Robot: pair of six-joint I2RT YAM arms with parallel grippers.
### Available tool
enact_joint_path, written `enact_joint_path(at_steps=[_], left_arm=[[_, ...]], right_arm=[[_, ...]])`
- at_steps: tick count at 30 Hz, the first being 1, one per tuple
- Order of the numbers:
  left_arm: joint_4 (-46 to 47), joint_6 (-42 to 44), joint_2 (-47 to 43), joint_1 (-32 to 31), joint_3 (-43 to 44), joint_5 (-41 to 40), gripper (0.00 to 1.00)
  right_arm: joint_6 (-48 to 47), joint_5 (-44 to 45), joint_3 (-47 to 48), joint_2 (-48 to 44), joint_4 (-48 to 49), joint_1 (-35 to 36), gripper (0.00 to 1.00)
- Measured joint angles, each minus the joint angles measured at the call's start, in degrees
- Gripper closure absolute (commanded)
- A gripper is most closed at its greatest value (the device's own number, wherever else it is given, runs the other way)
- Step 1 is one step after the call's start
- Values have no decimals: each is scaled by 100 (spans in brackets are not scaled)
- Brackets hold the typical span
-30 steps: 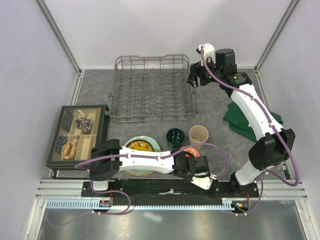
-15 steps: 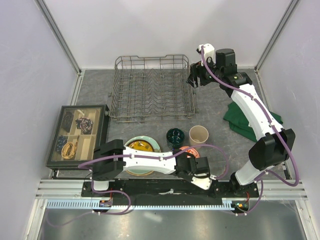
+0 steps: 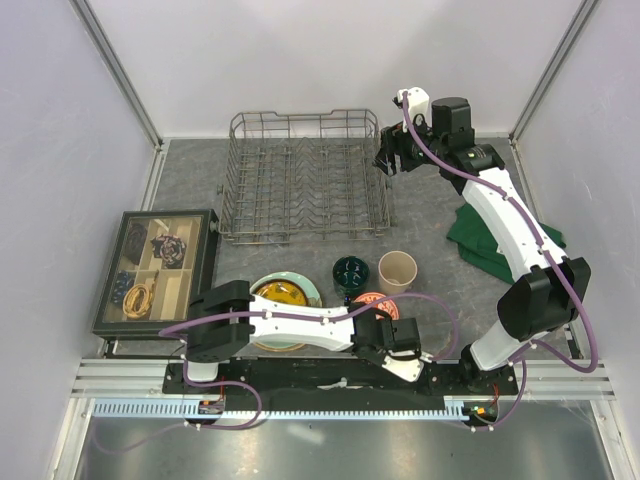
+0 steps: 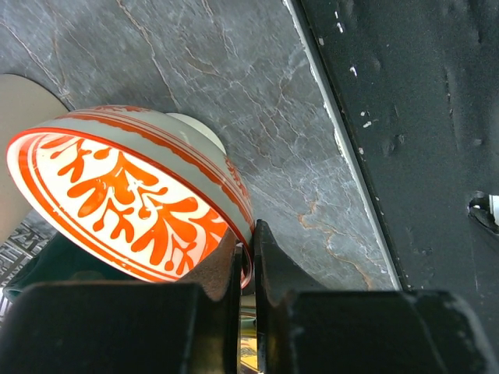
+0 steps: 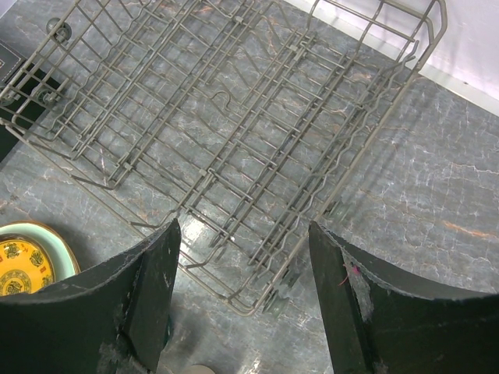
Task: Unload the mixed dishes from the dish rack
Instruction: Place the bowl at the center of the board, then reset both arms
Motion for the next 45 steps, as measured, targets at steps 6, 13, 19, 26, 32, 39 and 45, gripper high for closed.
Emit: enact_joint_path(at_steps=[6,13,19,26,32,39,45], left_arm=[[17,0,4,-59,0,-81,77],[22,-4,4,-170,13,-96,68],[15,-4,4,-181,66,-107,52],[17,-7,-11,-199,223,-107,36],[17,-7,-225,-201,243,-98,26],[17,-52,-1082,76,374,201,16],[90,-308,-1821,1123,544,863,14]], right_arm=[[35,-24,-15,0,0,-7,25],[37,-70,-20,0,0,-24,25],[37,-90,-83,-2,17,-26,25],[37,-90,-168,-4,20,-42,25],[37,-70,-168,-4,20,-72,22],[35,-31,-170,-4,20,-101,20],[33,153,-168,-2,20,-105,9]])
